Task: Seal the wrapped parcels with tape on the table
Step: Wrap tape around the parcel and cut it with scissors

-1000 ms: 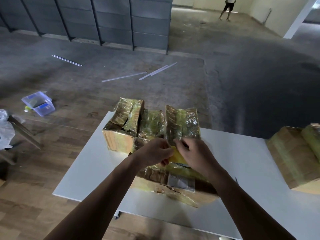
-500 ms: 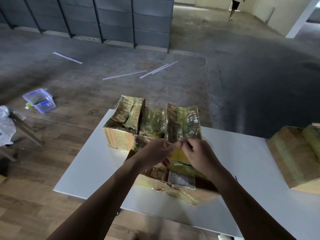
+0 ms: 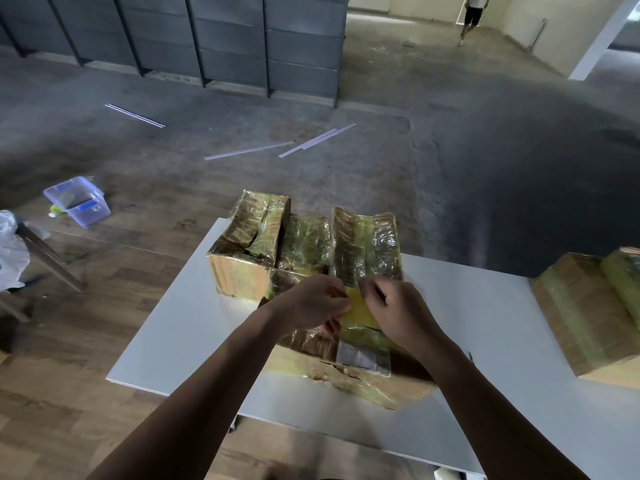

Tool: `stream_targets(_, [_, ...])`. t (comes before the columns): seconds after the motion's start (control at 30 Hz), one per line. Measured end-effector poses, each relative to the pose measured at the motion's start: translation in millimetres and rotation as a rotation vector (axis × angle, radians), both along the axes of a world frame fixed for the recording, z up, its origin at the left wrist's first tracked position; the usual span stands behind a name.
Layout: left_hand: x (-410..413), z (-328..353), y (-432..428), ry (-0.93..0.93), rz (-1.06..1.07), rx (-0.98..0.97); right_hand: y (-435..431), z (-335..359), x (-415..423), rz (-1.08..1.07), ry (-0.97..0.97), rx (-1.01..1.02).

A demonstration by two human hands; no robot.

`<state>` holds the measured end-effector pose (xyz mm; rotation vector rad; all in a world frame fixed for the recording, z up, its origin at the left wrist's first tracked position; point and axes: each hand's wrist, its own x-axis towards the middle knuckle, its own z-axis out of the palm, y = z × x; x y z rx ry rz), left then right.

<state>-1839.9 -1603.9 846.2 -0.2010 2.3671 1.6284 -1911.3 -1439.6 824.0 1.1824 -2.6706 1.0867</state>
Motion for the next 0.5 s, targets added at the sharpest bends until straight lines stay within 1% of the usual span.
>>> stream_targets(0.1, [1.5,-6.0,-1.2,0.023,0.021,0.085,1.6,-0.9,0.6,0.019,-0.009,-0.045])
stream_targets(0.2, [4.8,-10.1,-2.0,0.062,0.023,0.204,5.7,3.7,-1.5,0.04,-0.114,-0.081])
stream_targets(0.23, [6.5,-10.5,-2.5,0.078,0.017,0.282,8.4,6.3,-2.6,0.045,-0.16,-0.103])
stream_targets(0.3, [10.8,-10.8,-3.5,0.108,0.01,0.5,14.1,14.2,-3.5,0.041,-0.229,-0.153])
stream_targets(0.33, [12.9,-11.4,-4.4,0.122,0.015,0.596,16.2,19.1,-3.5,0.046,-0.235,-0.175])
stream_targets(0.37, [14.1,-12.2,-5.4,0.133,0.026,0.651,16.9,22.6,-3.5,0.061,-0.233,-0.181])
stream_targets(0.43, [15.0,-13.4,-7.8,0.141,0.043,0.641,14.2,26.3,-1.7,0.086,-0.256,-0.154])
stream_targets(0.5, [14.1,-11.5,-10.2,0.152,0.038,0.554,12.3,23.1,-0.5,0.072,-0.336,-0.16])
